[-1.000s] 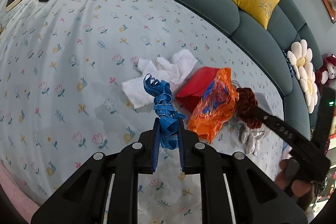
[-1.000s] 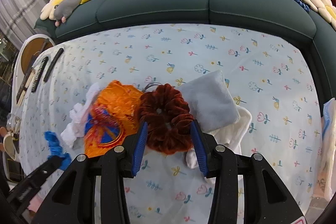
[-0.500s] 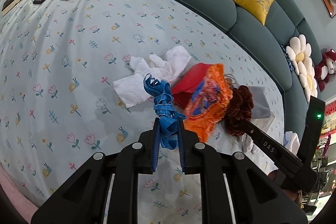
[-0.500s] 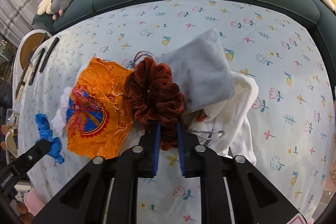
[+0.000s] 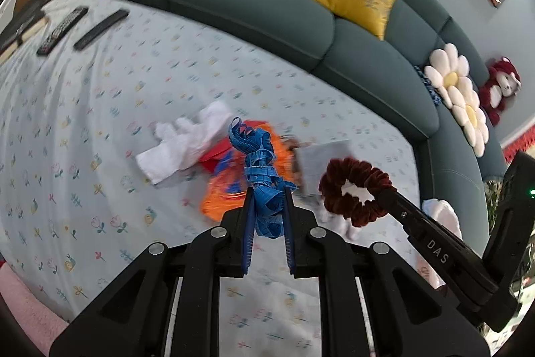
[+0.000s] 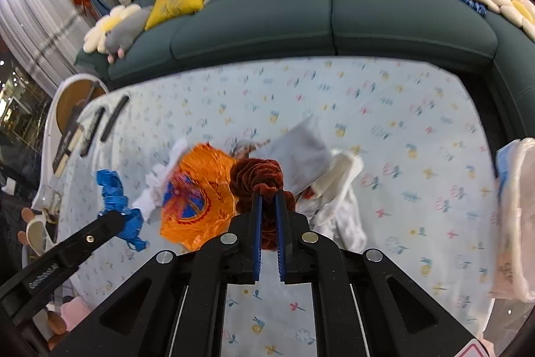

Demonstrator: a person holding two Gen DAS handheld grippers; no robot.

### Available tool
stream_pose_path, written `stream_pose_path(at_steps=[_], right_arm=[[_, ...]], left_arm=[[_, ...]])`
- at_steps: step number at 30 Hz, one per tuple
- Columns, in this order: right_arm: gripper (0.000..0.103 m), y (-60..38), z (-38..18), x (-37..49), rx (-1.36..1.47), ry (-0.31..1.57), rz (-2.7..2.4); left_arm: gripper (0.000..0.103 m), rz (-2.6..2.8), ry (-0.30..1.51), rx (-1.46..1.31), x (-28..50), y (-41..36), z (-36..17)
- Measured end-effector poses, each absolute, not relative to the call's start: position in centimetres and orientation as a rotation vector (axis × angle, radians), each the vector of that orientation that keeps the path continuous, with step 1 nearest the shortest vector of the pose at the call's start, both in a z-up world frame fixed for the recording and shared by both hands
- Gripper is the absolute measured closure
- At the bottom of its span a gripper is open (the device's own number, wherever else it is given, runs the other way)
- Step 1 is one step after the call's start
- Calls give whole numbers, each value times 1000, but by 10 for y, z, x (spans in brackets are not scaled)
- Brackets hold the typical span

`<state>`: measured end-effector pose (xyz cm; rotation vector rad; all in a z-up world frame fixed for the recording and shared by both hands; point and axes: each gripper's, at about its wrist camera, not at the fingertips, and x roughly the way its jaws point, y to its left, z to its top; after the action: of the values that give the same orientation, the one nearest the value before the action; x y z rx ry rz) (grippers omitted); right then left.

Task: Collect trash
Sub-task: 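Grasp the dark red scrunchie with the right tool while the left tool holds the strap, then carry the strap and scrunchie over the white bin with both tools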

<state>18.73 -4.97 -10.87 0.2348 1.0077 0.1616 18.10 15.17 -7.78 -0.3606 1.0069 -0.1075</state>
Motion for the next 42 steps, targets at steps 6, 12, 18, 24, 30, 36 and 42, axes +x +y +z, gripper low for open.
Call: stream_pose_path(at_steps=[6,12,18,24,30,36,42], right_arm=[[96,-84,-63,165,256,915,138],[96,-124,-30,142,280,844,96],[96,-176,-9,115,313,785,37],[96,-222,3,92,345,743,-20],[96,-271,7,69,377,713,-86],[96,-308,5,52,405,701,-143],[96,-341,-3,37,434,698,-194]], left_arm=[[88,-174,957,-293,171,108,-43],[88,-246,909,-218,160,58,-13],[88,-314,871,-143,146,9,8],[88,-386,844,-73,133,-42,23],[88,-469,822,-2,120,-94,32],[88,-532,824,38,111,-137,34],[88,-598,823,85,103,-177,32]])
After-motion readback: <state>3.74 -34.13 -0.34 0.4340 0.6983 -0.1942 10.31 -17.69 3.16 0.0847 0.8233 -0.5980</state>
